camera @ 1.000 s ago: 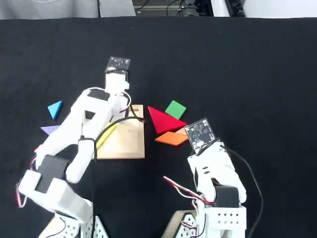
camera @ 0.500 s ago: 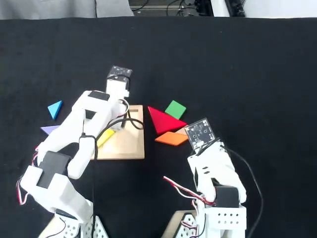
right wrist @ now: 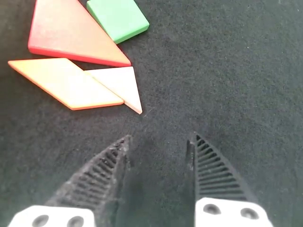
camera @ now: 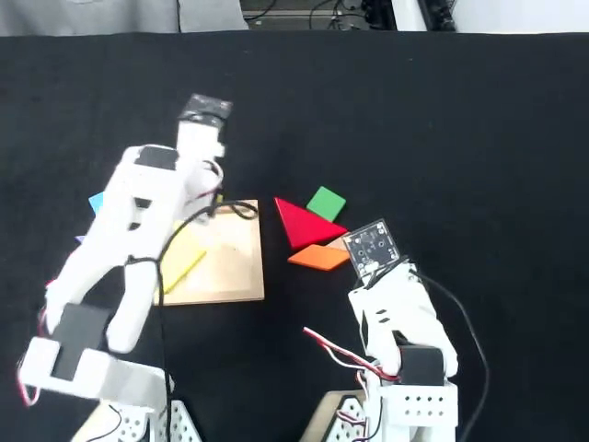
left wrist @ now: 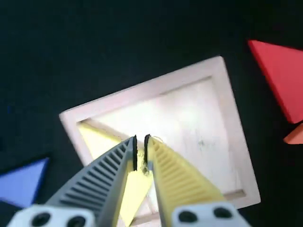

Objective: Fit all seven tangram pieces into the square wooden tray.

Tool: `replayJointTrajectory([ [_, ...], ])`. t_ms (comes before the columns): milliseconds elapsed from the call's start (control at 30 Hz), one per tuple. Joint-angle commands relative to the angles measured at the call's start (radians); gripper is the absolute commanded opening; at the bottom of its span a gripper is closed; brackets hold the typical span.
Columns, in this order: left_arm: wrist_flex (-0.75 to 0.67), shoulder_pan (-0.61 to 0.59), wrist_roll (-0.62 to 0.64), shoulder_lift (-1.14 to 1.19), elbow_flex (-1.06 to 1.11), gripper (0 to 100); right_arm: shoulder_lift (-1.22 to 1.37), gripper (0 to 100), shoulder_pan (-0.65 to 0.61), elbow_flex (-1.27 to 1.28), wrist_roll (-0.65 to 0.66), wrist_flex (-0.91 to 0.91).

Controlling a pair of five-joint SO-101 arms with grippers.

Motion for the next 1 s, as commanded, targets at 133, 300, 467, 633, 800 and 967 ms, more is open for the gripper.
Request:
replayJointTrajectory([
  [133,0.196,-0.236,-0.002,-0.374,-0.038,6,-0.087,19.4,-0.009,-0.004,0.005,0.006],
  [300,0.224,-0.409,-0.009,-0.667,0.151,6,-0.088,19.4,-0.012,-0.005,0.011,0.002],
  [467,0.021,-0.547,-0.031,-0.901,0.53,7,-0.082,19.4,-0.014,-0.044,0.012,0.008],
  [633,-0.109,-0.575,-0.043,-0.979,0.822,7,-0.082,19.6,-0.014,-0.096,0.012,0.049],
  [800,-0.252,-0.573,-0.037,-0.988,0.997,6,-0.081,19.7,-0.014,-0.119,0.117,0.048],
  [967,-0.302,-0.573,-0.037,-0.988,1.04,6,-0.081,19.7,-0.014,-0.154,0.13,0.048],
])
